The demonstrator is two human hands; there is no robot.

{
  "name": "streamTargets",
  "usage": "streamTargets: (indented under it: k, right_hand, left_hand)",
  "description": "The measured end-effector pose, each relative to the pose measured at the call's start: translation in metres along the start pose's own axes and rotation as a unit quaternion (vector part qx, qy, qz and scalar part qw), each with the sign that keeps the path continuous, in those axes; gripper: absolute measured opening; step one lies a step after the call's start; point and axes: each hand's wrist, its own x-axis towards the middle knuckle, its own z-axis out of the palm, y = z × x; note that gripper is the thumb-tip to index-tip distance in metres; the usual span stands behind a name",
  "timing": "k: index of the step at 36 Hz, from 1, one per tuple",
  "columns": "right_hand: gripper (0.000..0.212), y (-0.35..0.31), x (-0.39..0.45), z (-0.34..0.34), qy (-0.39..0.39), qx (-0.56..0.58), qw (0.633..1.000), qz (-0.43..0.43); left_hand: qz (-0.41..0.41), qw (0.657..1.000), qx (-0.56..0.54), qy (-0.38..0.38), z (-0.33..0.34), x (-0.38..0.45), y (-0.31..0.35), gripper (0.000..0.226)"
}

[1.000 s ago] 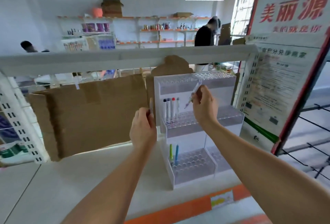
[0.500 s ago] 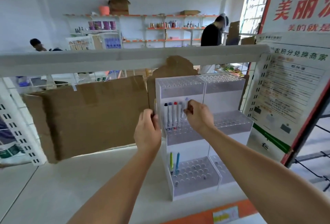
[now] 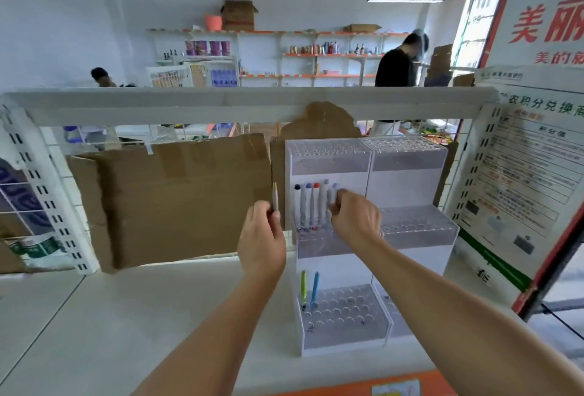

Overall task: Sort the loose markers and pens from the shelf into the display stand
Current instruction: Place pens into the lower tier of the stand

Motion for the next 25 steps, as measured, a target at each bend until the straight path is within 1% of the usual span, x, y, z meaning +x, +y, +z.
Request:
streamTargets:
  k: [4,6,9,10,11,13,15,19,21,22,23,25]
  right_hand:
    - [0.011,0.006,0.005,-0.001,-0.020,-0.038,0.999,0.004]
    - [0.014,0.007,0.000,-0.002,0.007,-0.018,1.000,-0.005]
    - [0.017,0.002,-0.021,-0.004,0.117,0.076,0.987,-0.076]
    - [0.017,-0.004,-0.028,-0.004,0.126,0.114,0.980,-0.102]
    - [0.018,-0.011,-0.033,-0.004,0.118,0.154,0.973,-0.123]
    - [0.017,-0.025,-0.041,-0.005,0.080,0.235,0.958,-0.142]
    - [0.016,-0.034,-0.046,-0.007,0.064,0.298,0.943,-0.136]
    - [0.019,-0.034,-0.056,-0.009,0.057,0.381,0.918,-0.095]
    - [0.018,-0.025,-0.061,-0.007,0.085,0.398,0.911,-0.071]
    - [0.018,-0.017,-0.065,-0.005,0.106,0.402,0.907,-0.060]
    - [0.018,-0.009,-0.069,-0.003,0.128,0.410,0.902,-0.051]
    - [0.016,0.008,-0.081,0.000,0.161,0.415,0.894,-0.041]
  left_hand:
    - [-0.002,1.000,0.002,-0.004,0.001,-0.004,0.002,0.012]
    - [-0.001,1.000,0.001,0.000,0.001,-0.005,0.003,0.012]
    - [0.009,1.000,-0.008,0.009,0.003,-0.007,0.010,0.011]
    - [0.017,1.000,-0.014,0.011,0.004,-0.009,0.013,0.010]
    - [0.027,0.999,-0.020,0.013,0.005,-0.010,0.016,0.010]
    - [0.046,0.998,-0.028,0.016,0.008,-0.014,0.021,0.012]
    - [0.064,0.997,-0.035,0.021,0.010,-0.020,0.026,0.016]
    - [0.083,0.995,-0.048,0.016,0.006,-0.031,0.027,0.012]
    - [0.103,0.994,-0.034,0.004,0.003,-0.035,0.023,0.023]
    - [0.107,0.994,-0.026,0.002,0.001,-0.037,0.019,0.031]
    - [0.102,0.995,-0.019,0.004,0.000,-0.038,0.015,0.034]
    - [0.063,0.998,-0.001,0.002,-0.001,-0.043,0.003,0.024]
